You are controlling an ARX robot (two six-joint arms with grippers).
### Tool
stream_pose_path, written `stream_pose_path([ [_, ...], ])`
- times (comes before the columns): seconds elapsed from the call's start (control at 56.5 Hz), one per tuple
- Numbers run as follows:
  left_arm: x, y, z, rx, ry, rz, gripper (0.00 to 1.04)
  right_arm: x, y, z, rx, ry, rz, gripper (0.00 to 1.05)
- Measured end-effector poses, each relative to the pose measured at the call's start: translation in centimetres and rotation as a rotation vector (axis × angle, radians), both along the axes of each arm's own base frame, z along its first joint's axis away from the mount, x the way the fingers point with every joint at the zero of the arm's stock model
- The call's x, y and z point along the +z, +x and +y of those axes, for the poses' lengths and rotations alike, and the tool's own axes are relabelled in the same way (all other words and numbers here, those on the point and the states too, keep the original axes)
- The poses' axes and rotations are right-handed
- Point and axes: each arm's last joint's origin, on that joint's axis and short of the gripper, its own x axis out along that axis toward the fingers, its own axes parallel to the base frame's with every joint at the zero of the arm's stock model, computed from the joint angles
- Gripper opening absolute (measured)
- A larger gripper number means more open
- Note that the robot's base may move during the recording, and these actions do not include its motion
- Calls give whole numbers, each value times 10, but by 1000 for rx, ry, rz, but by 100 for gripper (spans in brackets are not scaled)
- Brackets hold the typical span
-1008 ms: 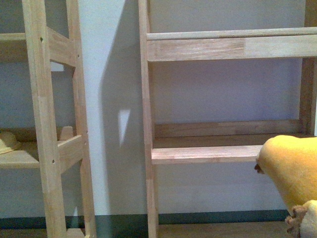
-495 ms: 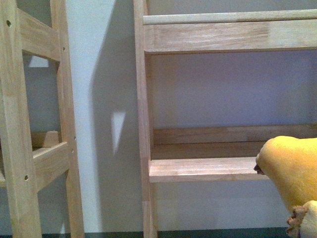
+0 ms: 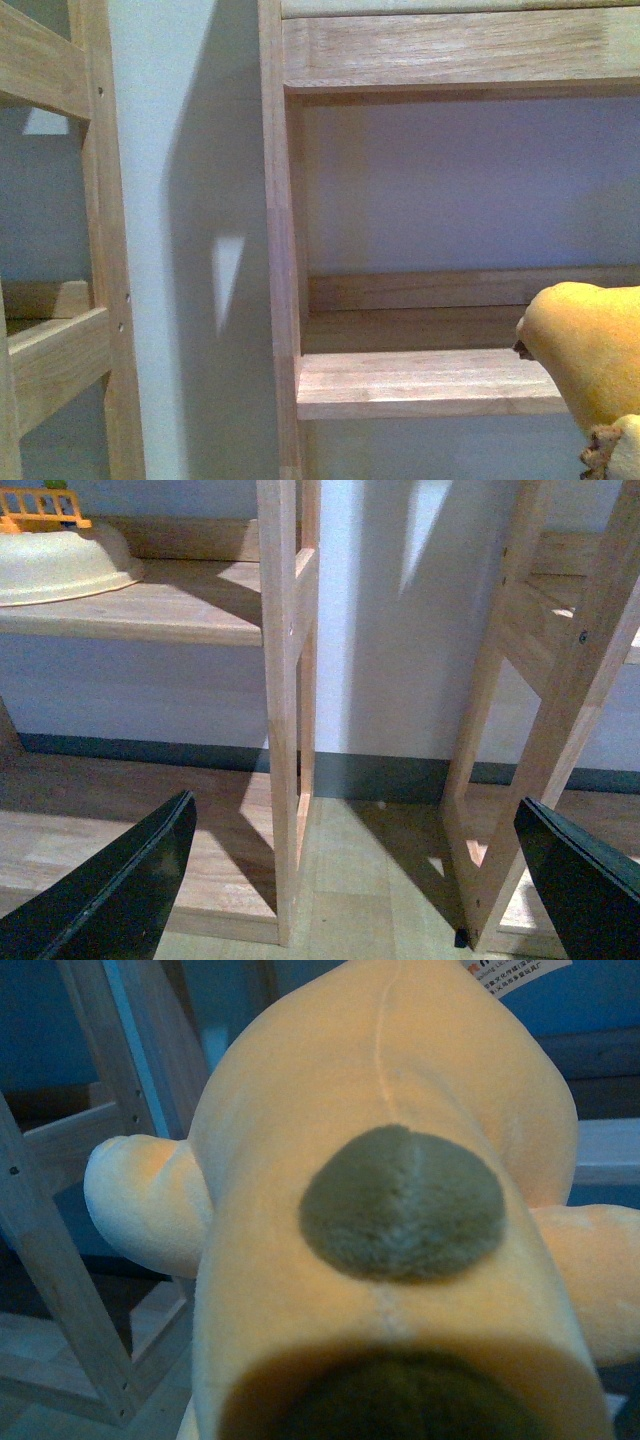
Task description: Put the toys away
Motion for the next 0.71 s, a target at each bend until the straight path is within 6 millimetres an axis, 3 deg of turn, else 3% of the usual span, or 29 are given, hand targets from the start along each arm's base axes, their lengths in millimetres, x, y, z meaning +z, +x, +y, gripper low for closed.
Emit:
stream_pose_path([
  [0.495,0,0,0,0,0,0,99,0,0,0,0,0,0,18],
  [0.708,0,0,0,0,0,0,99,5,1,0,86,-133,73,18],
])
